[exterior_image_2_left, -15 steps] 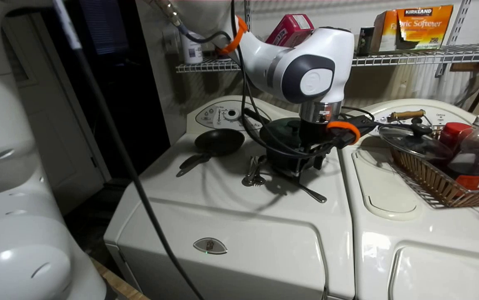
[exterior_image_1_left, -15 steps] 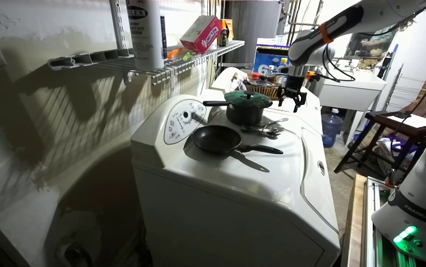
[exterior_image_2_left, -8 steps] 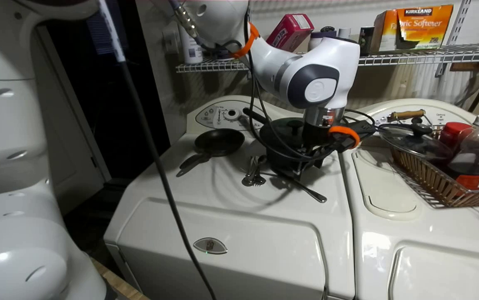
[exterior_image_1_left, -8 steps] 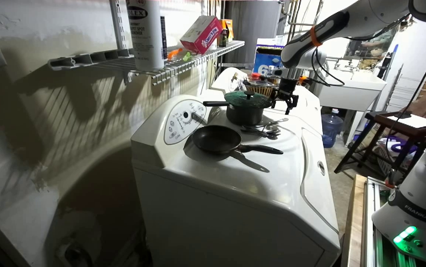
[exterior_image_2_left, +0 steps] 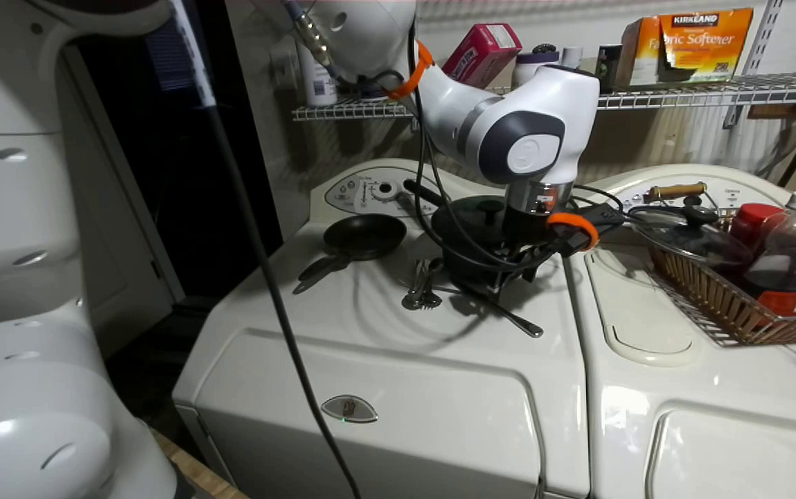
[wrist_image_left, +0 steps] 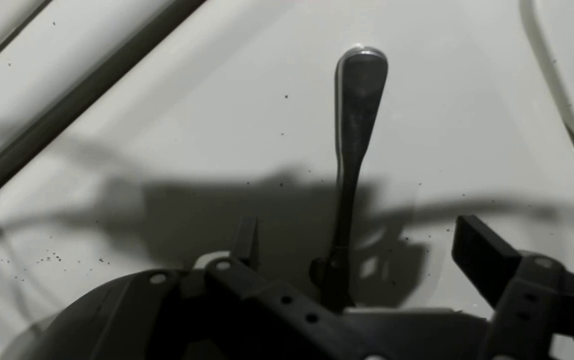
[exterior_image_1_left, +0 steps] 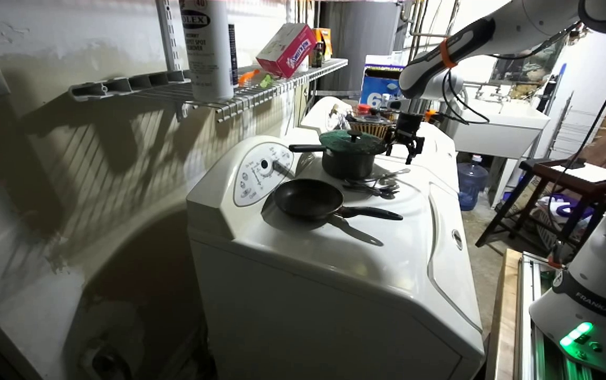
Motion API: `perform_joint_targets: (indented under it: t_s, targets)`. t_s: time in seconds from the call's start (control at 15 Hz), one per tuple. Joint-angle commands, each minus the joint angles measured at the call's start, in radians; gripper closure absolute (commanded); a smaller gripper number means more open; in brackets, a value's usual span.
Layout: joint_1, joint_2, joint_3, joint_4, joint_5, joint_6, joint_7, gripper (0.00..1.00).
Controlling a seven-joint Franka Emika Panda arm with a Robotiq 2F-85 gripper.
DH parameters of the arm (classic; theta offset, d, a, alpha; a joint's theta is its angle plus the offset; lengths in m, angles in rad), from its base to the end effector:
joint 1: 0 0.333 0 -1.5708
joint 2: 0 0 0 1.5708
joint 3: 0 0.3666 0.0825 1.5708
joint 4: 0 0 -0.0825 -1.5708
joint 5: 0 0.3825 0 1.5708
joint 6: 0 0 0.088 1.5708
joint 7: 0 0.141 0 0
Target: Put the knife on the pan
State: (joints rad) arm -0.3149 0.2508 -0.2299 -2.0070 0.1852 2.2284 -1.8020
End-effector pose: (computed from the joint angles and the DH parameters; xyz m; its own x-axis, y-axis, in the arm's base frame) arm 0.5241 -0.2991 0.3493 0.4082 0.9084 0.0907 0.9123 -0.4095 -0.0041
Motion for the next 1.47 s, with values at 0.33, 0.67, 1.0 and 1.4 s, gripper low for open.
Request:
perform_joint_targets:
  t_s: [0.33,0.67,1.0,1.4]
  targets:
    - [-0.024,0.052,0.041,0.014,0.017,0.015,-0.024,0.02]
    - [-0.041,0.077,0.054,0.015,0.023,0.039,-0.037,0.36]
    - [-0.051,0.092,0.059,0.019,0.011,0.045,-0.036,0.7]
    - [-0.046,0.086,0.052,0.012,-0.021,0.034,-0.013,0.99]
